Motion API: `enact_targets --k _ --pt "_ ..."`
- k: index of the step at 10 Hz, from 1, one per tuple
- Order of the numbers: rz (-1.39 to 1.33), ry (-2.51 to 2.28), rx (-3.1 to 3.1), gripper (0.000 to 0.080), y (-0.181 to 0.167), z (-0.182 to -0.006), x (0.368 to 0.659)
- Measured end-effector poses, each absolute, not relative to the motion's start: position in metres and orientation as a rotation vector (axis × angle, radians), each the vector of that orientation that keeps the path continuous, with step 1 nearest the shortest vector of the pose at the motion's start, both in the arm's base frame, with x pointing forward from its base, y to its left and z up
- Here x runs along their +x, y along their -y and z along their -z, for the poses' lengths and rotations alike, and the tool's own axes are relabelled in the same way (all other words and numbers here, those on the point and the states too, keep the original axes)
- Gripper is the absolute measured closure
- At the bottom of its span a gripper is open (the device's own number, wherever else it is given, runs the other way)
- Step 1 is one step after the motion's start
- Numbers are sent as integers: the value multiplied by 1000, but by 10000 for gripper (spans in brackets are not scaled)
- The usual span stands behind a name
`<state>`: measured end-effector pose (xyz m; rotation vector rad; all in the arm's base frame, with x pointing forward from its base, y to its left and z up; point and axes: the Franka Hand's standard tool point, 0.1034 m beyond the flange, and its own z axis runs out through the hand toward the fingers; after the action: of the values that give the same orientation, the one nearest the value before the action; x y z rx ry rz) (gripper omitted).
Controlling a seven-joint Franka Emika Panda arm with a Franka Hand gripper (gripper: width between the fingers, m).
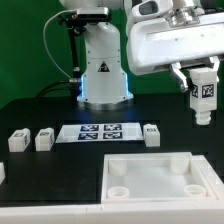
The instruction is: Assemble one leg
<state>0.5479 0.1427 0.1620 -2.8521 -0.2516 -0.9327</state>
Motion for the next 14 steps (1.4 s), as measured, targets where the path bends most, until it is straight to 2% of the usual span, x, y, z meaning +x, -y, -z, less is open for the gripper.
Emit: enact_targets --k 1,3,4,5,9,11,13,14 --pt "922 284 -2865 508 -139 -160 550" --pt "878 324 -2910 508 -114 -163 580" --pt "889 335 -2913 508 -108 -154 586" --pt "887 330 -2917 508 -102 -139 585" --pt "876 337 -2917 508 -105 -140 584" --pt "857 333 -2930 508 -96 -128 590" --pt "833 319 -2929 508 -97 -117 606" --pt "829 326 -2925 508 -102 -110 605"
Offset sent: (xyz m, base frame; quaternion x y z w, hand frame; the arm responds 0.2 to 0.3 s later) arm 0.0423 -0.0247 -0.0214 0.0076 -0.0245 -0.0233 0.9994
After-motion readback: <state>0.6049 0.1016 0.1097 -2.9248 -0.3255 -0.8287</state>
